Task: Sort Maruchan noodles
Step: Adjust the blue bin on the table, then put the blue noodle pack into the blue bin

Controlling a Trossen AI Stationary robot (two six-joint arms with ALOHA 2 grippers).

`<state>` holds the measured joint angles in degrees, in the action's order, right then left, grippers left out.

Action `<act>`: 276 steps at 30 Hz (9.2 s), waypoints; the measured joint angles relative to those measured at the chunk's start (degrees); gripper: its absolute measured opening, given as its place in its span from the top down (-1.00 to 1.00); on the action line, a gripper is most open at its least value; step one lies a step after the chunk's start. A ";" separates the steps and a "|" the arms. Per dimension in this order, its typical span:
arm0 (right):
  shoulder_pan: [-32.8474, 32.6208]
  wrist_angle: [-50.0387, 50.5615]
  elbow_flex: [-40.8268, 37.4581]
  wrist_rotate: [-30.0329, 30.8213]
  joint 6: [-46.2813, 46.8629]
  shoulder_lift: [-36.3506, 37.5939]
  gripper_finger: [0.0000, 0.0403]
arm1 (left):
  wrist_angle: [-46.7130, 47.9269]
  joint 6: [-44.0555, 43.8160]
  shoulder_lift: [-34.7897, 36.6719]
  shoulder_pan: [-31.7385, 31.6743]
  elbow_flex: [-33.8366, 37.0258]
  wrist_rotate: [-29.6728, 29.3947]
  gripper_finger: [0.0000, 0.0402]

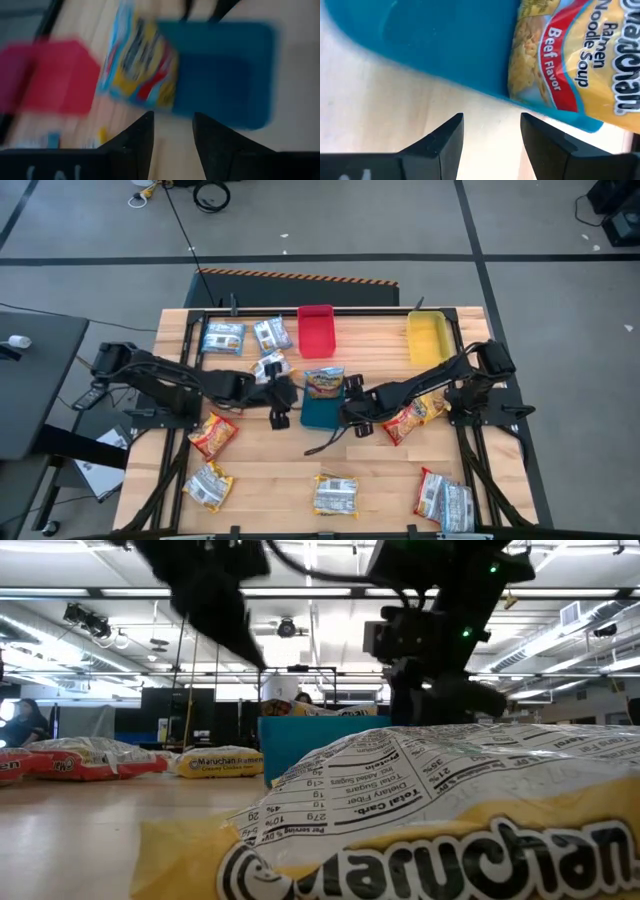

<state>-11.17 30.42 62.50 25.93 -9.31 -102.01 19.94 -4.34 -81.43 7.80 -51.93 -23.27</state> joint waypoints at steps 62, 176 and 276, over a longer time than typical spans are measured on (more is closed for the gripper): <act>-0.50 -10.55 -7.17 -24.94 6.12 6.51 0.00 | -23.62 -20.47 -6.48 1.31 14.37 3.55 0.30; -34.49 6.55 7.39 -4.20 -13.95 12.05 0.98 | -49.35 1.00 5.70 21.66 14.42 -6.13 0.30; -21.70 9.42 -0.09 -21.29 57.53 14.51 0.93 | -37.66 -13.91 6.19 21.61 14.39 3.08 0.30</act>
<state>-32.87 39.84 62.41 4.64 48.22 -87.50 -17.72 -18.25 -75.24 29.41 -37.54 -20.19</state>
